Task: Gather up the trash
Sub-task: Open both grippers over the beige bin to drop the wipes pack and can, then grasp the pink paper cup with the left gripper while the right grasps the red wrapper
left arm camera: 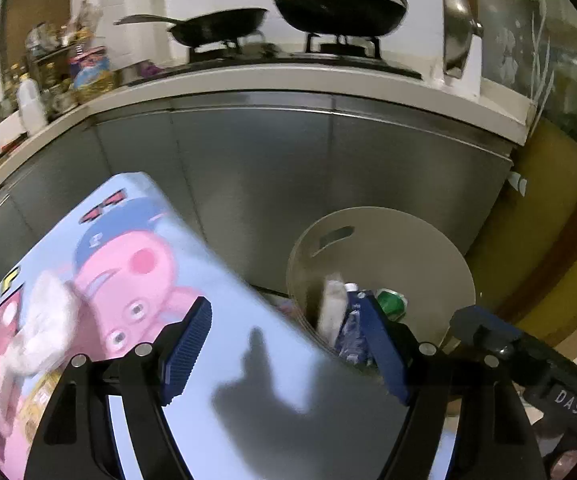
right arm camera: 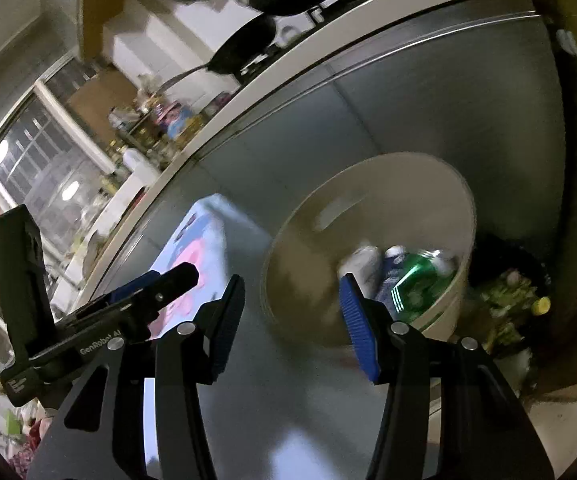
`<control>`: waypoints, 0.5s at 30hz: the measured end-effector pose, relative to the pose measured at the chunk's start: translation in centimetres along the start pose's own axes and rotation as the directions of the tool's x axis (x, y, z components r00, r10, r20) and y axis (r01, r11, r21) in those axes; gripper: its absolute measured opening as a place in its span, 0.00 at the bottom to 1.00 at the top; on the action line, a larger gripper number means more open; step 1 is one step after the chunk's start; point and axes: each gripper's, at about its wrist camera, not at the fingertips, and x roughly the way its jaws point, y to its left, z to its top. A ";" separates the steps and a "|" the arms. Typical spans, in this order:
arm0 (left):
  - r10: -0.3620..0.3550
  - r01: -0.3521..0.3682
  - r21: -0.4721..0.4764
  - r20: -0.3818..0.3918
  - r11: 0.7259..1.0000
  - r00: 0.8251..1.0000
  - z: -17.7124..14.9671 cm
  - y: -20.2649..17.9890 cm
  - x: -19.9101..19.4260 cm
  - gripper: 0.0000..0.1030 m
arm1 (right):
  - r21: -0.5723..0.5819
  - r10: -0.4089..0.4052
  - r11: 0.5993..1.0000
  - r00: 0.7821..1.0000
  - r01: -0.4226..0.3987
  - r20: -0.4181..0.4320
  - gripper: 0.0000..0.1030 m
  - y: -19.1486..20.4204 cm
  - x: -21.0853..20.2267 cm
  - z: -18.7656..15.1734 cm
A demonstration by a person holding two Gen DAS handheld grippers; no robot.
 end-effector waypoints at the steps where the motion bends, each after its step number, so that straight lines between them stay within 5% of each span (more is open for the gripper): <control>1: 0.006 -0.006 -0.014 0.003 1.000 1.000 -0.6 0.9 -0.8 0.74 | -0.005 0.006 1.000 1.000 -0.006 -0.007 0.48 0.6 0.1 -0.4; 8: 0.049 -0.046 -0.096 0.031 0.994 0.998 -5.0 7.4 -6.4 0.74 | -0.083 0.066 0.994 0.993 -0.074 -0.099 0.48 7.8 2.0 -4.2; 15: 0.122 -0.107 -0.227 0.049 0.968 0.991 -12.8 17.3 -14.2 0.74 | -0.195 0.099 0.970 0.970 -0.144 -0.224 0.48 16.0 5.3 -8.1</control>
